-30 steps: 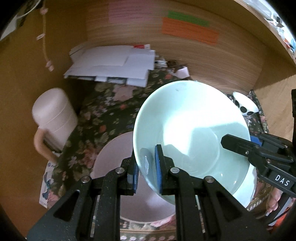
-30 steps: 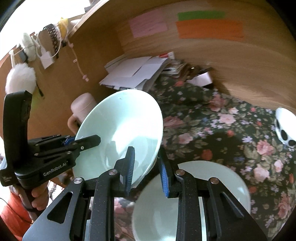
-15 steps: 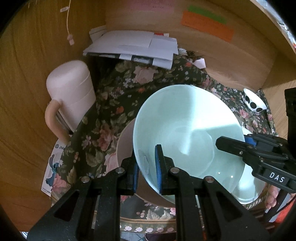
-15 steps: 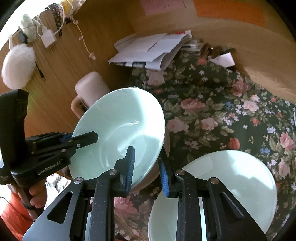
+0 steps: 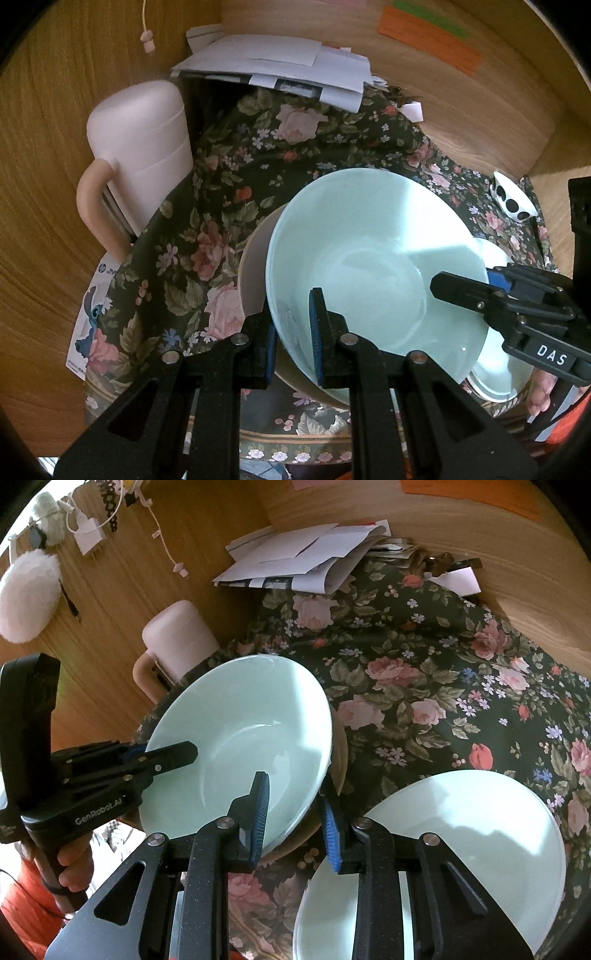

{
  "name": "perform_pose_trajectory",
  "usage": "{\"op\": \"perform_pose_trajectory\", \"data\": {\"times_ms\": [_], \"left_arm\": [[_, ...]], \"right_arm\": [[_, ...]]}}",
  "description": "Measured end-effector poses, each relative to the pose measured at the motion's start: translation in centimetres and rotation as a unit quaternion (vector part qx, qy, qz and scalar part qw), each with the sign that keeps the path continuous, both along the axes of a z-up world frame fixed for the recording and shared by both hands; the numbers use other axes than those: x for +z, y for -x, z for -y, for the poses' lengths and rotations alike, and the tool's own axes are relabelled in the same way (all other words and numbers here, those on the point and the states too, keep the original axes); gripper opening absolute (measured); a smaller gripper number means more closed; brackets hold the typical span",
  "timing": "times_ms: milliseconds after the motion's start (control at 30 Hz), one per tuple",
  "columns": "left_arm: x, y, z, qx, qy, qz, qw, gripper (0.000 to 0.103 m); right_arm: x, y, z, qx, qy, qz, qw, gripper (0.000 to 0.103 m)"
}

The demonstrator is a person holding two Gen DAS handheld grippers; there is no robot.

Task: Organize plates and bowls

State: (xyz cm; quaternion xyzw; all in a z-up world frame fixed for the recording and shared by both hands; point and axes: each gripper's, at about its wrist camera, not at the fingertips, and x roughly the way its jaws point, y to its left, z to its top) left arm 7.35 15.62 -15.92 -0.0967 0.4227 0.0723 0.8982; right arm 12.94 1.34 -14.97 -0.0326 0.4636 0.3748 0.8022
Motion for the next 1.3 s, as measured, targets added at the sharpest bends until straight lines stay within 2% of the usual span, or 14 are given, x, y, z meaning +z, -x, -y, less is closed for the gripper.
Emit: {"op": "perform_pose_trajectory", "data": {"times_ms": [200,333,433,500,667,833,900,1067,1200,1267,1300], "left_arm": [[0.0,0.0,-0.1,0.007,-0.014,0.004,0.9999,0.015],[-0.1,-0.1,-0.4,0.009,-0.008,0.003,0.9999,0.015],[-0.1,-0.3,-0.5,0.013,-0.006,0.001,0.9999,0.015],[0.2,-0.4,-0.7,0.013,0.000,0.007,0.9999,0.015],[1.0,-0.6,-0.4,0.026,-0.030,0.013,0.9991,0.015],[2.6,-0.2,-0.1,0.031,-0.060,0.039,0.9970,0.015],[3.3,-0.1,0.1,0.031,-0.063,0.046,0.9965,0.019],[5.3,-0.3,1.9,0.017,-0.068,0.075,0.9947,0.040],[6.3,-1.0,4.4,-0.011,-0.077,0.097,0.9922,0.051],[6.8,-1.6,5.9,-0.028,-0.077,0.105,0.9910,0.059],[6.9,-1.9,6.7,-0.037,-0.078,0.109,0.9903,0.059]], "right_arm": [[0.1,0.0,-0.4,0.010,0.020,0.013,1.000,0.026],[0.4,0.1,-0.2,0.012,0.025,0.020,0.999,0.026],[0.7,0.2,0.0,0.006,0.034,0.032,0.999,0.032],[1.4,0.4,0.5,0.004,0.023,0.046,0.999,0.036],[2.8,0.6,1.5,-0.004,0.011,0.065,0.998,0.041],[3.5,0.3,2.9,-0.021,0.006,0.071,0.997,0.044],[3.8,0.1,3.7,-0.030,0.004,0.073,0.997,0.044],[5.1,-0.5,6.2,-0.062,0.005,0.092,0.994,0.046],[6.6,-0.8,8.9,-0.102,0.010,0.123,0.987,0.065],[7.3,-0.9,10.5,-0.123,0.016,0.140,0.982,0.068],[7.6,-1.0,11.2,-0.132,0.018,0.145,0.980,0.070]]}}
